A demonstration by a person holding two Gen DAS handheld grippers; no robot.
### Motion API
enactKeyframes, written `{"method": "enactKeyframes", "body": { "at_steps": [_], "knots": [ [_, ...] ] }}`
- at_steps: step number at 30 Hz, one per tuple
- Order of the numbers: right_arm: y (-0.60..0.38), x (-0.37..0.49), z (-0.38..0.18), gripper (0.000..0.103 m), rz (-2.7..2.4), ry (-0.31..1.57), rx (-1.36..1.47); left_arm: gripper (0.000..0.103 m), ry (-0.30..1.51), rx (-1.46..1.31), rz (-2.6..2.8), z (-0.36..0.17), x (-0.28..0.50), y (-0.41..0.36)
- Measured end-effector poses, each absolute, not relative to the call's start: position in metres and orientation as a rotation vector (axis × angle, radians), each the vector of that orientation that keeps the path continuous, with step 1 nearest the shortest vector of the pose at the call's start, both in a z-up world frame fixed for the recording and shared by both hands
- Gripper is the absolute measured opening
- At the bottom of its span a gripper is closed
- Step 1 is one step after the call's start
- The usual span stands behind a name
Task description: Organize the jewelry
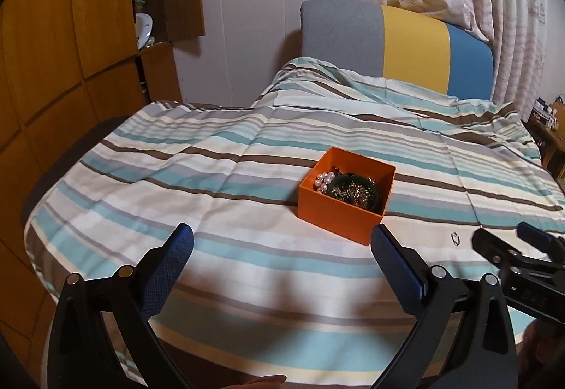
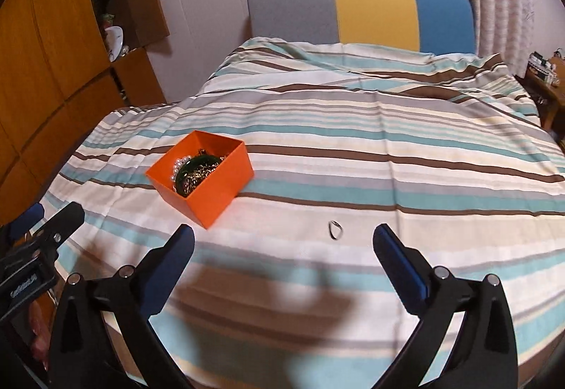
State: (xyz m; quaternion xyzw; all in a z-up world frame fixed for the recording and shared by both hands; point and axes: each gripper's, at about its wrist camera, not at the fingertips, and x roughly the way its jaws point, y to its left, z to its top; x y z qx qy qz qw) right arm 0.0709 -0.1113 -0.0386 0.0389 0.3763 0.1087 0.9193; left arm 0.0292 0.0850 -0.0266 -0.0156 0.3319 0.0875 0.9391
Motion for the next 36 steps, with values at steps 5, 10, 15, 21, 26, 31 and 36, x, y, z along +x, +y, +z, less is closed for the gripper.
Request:
{"method": "enactKeyframes", "body": {
  "at_steps": [5,10,15,21,26,31,36],
  "knots": [
    [-0.116,0.058,-0.026,0.101,0.209,0.727,0.077,0.1,0.663,-0.032,0.17,-0.024,0.021,0.082],
    [-0.115,0.053,-0.023,0.101,0.216,0.717,0.07,0.1,0.664,-0.044,0.159,-0.022,0.018,0.081],
    [-0.113,0.052,-0.024,0.101,0.224,0.725,0.068,0.1,0.661,-0.043,0.155,-0.021,0.017,0.08],
    [-0.109,0.054,-0.021,0.101,0.238,0.729,0.066,0.1,0.672,-0.037,0.148,-0.022,0.02,0.079],
    [-0.105,0.063,-0.02,0.101,0.241,0.745,0.066,0.1,0.69,-0.035,0.145,-0.021,0.027,0.08],
    [-0.102,0.069,-0.018,0.101,0.244,0.743,0.063,0.1,0.688,-0.04,0.152,-0.018,0.032,0.083],
    [-0.099,0.073,-0.018,0.101,0.244,0.746,0.06,0.1,0.688,-0.046,0.155,-0.017,0.037,0.084]
  ]
}}
